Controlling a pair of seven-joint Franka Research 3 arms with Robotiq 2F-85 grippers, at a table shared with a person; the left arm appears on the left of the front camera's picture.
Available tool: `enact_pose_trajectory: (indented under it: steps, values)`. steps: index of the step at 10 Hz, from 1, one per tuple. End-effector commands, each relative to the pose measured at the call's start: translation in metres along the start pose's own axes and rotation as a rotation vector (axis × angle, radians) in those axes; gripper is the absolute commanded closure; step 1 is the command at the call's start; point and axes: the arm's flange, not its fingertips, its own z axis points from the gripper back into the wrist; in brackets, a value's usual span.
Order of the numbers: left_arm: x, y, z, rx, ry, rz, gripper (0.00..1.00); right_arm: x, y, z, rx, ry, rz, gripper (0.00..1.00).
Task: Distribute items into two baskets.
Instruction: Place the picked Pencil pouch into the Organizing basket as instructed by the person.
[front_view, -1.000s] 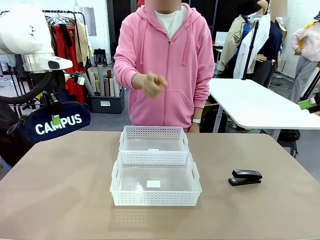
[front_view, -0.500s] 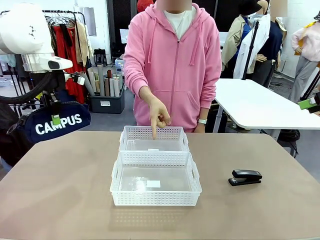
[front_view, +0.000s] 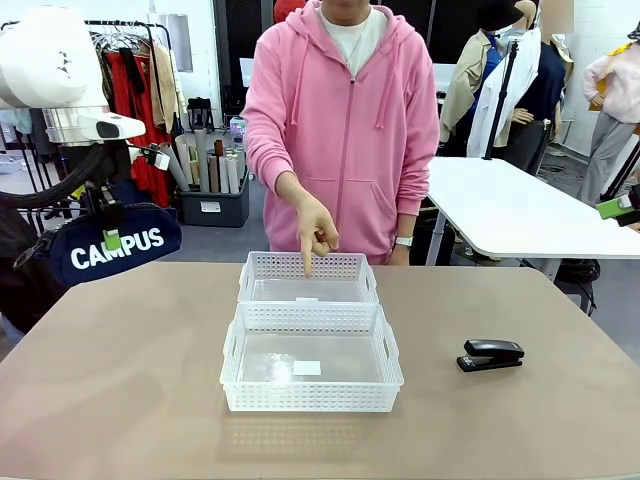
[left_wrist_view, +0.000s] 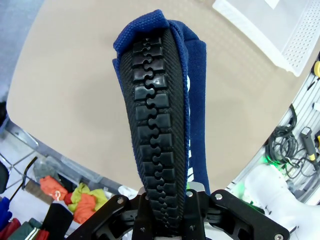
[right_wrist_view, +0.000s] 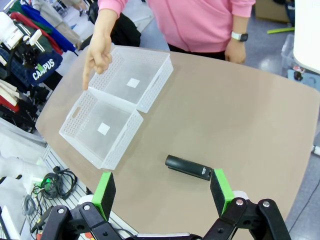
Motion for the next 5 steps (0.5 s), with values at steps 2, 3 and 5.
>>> enact_pose_trajectory:
  steps: [2, 3, 5]
  values:
    - [0.000, -0.006, -0.003, -0.013, -0.002, -0.013, 1.00, 0.001, 0.000, 0.000, 0.024, -0.024, 0.008, 0.00]
    - [-0.005, -0.016, -0.005, -0.025, -0.007, -0.052, 1.00, 0.001, 0.000, 0.000, 0.024, -0.024, 0.008, 0.00]
    - [-0.019, -0.038, -0.009, -0.014, -0.019, -0.073, 1.00, 0.001, 0.000, 0.000, 0.024, -0.024, 0.008, 0.00]
